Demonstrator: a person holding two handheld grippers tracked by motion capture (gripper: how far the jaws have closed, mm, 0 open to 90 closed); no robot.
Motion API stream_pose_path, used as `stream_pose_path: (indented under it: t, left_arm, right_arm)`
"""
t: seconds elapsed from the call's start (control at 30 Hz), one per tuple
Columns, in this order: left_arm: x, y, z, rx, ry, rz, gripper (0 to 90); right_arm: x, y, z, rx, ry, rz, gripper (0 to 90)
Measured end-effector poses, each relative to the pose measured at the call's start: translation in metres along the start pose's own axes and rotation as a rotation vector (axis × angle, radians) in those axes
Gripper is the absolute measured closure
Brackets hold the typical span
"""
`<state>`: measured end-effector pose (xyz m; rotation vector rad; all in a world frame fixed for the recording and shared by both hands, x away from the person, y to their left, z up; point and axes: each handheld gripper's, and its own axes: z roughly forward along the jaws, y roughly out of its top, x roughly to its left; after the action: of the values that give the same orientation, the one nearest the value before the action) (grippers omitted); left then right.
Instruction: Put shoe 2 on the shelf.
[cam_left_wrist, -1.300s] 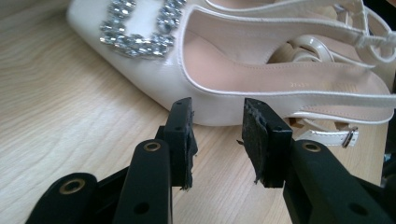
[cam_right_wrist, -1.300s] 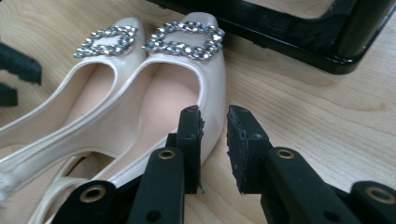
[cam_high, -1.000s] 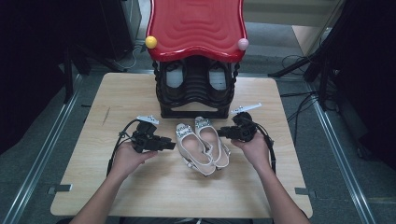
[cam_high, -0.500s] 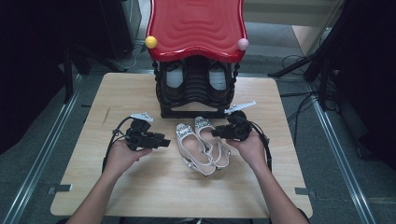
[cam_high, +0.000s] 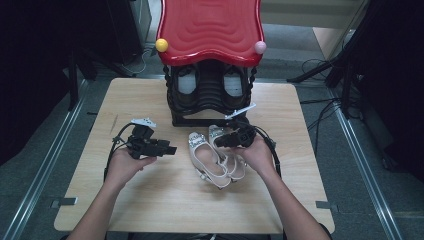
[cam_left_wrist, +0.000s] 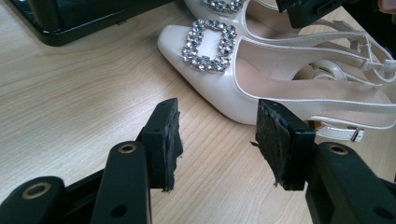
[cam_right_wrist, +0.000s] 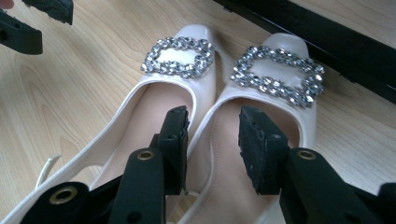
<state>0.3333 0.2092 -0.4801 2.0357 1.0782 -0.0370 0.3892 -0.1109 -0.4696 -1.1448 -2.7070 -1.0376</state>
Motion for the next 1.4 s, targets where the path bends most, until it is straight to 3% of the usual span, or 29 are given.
stream_pose_path:
  t: [0.37, 0.57, 0.93, 1.13, 1.4]
  left_arm:
    - [0.003, 0.000, -0.002, -0.003, 0.004, -0.009, 49.5]
    - [0.005, 0.002, -0.002, -0.007, 0.006, -0.010, 49.1]
    - [0.009, 0.011, 0.003, -0.001, -0.007, -0.006, 48.9]
    - [0.014, 0.012, 0.002, -0.019, -0.009, -0.008, 48.9]
    - [0.022, 0.011, -0.004, -0.029, 0.001, -0.021, 48.7]
  right_arm:
    - [0.015, 0.006, 0.012, 0.091, 0.006, -0.011, 62.5]
    - [0.023, 0.002, 0.021, 0.168, -0.030, -0.037, 62.7]
    - [0.025, -0.009, 0.017, 0.191, -0.020, 0.015, 65.1]
    - [0.031, -0.012, 0.019, 0.224, -0.075, 0.001, 67.4]
    - [0.033, -0.008, 0.025, 0.254, -0.097, 0.006, 71.7]
